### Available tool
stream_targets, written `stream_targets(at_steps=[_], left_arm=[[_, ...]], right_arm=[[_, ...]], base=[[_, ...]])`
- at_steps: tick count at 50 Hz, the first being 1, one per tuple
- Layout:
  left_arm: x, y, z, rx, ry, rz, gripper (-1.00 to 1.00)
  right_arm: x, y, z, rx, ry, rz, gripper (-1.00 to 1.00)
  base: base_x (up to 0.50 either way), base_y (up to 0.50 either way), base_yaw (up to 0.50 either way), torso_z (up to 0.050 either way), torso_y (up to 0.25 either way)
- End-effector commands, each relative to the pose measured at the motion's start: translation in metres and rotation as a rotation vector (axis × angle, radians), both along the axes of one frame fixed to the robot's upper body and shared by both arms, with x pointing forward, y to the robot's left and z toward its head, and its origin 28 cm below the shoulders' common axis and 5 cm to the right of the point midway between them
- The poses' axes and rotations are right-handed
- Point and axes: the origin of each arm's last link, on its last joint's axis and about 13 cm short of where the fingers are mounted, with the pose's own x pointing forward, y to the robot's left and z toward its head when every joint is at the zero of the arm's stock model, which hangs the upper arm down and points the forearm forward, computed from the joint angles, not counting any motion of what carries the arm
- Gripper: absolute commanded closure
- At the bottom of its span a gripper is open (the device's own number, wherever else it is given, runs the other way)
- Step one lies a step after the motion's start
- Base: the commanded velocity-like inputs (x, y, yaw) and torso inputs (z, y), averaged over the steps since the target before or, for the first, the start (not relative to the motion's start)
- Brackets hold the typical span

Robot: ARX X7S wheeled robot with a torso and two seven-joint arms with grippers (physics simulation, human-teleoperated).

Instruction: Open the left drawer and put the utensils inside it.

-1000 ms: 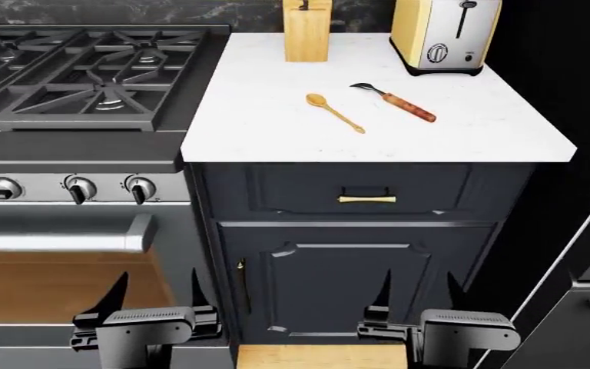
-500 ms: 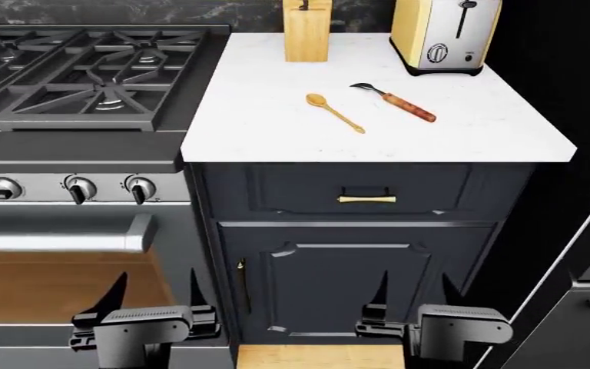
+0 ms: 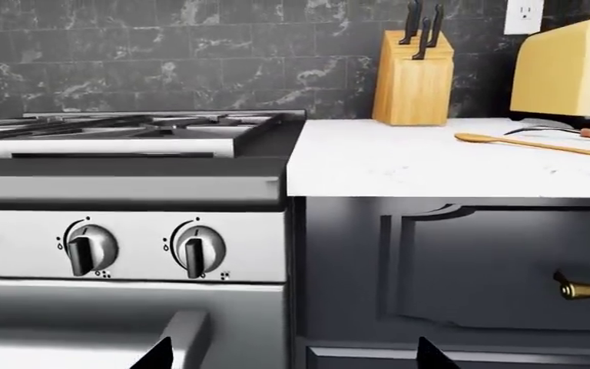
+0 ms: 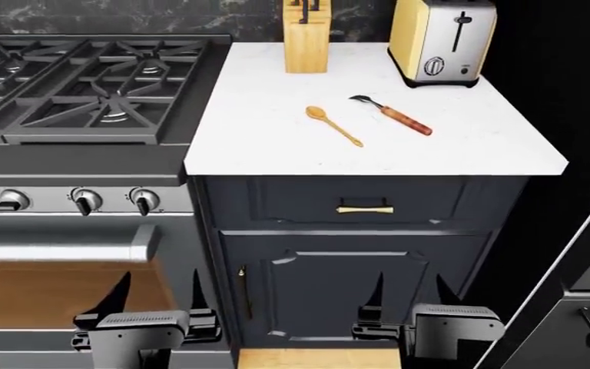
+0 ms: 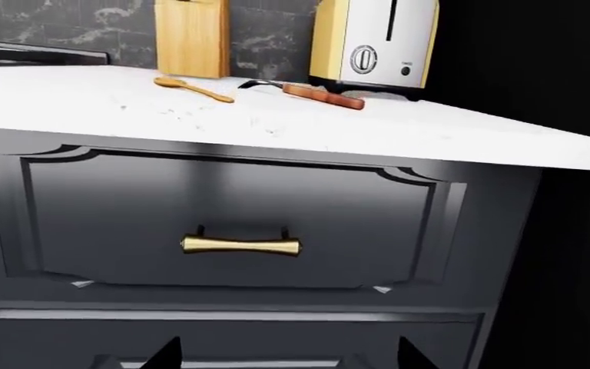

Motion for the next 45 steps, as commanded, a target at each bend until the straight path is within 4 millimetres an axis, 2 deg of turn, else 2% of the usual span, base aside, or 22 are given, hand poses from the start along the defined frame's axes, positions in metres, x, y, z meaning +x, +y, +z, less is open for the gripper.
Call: stream_targets(at_steps=[1,31,37,43,45], left_arm=[[-0.001,0.000,0.001,0.000,-0.004,-0.005,-1.00],[-0.002,0.000,0.001,0.021,0.028,0.011,-1.00],[0.000,-0.002,0.001,0.064,-0.003,0.055,-1.00],[0.001,-0.003,-0.001,0.094,-0.020,0.084,-1.00],[0.001,-0.001,0.000,0.058,-0.013,0.084,-1.00]], right_arm=[[0.001,0.000,-0.001,-0.003,0.003,0.005,-1.00],[0.003,-0.001,-0.002,0.018,0.009,-0.003,-1.00],[0.008,0.000,-0.006,0.180,0.010,0.085,-1.00],[0.010,-0.001,-0.006,0.463,-0.027,0.236,-1.00],[0.011,-0.002,-0.007,0.554,-0.041,0.274,-1.00]], base=[[0.00,0.00,0.00,0.050,0.000],[0.00,0.00,0.00,0.050,0.000],[0.00,0.00,0.00,0.000,0.000],[0.00,0.00,0.00,0.000,0.000],[0.00,0.00,0.00,0.000,0.000]])
